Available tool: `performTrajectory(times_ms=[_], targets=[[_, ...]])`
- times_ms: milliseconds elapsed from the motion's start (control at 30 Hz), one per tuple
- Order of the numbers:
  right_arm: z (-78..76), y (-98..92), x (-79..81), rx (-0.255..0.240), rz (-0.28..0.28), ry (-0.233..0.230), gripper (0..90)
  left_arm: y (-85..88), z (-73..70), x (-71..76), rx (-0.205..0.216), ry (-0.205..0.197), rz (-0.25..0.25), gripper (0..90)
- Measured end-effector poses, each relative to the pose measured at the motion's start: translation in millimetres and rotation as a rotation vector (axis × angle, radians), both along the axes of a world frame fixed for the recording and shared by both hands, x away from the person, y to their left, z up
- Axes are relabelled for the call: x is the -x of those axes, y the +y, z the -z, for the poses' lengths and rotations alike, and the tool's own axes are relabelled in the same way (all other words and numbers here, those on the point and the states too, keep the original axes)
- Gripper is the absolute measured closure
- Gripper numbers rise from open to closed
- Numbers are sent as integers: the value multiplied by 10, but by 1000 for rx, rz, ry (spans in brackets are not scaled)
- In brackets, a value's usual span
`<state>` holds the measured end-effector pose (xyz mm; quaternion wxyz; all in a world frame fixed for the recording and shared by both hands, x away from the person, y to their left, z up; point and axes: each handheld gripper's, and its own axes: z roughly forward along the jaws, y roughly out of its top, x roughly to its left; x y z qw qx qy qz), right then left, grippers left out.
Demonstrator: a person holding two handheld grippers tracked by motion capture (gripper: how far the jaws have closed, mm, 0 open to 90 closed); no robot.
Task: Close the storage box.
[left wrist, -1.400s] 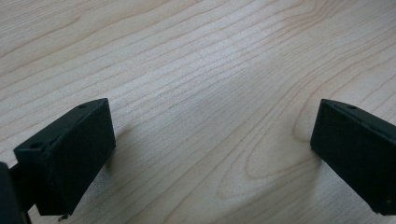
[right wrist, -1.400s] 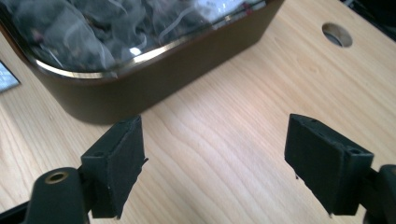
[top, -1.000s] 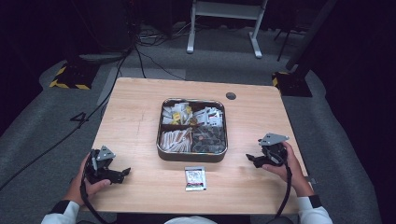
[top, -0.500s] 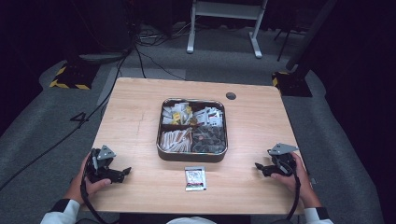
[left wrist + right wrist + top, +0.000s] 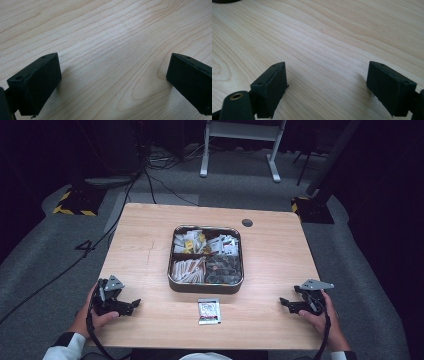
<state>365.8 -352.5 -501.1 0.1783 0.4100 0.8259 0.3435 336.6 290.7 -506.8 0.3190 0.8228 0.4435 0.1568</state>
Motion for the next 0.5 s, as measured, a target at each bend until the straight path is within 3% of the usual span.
performTrajectory(times_ms=[167,500], targets=[[31,-52,43,-22,24,-23,161,0,0,0,0,0,0,0],[31,-75,53,-23,38,-21,160,0,0,0,0,0,0,0]])
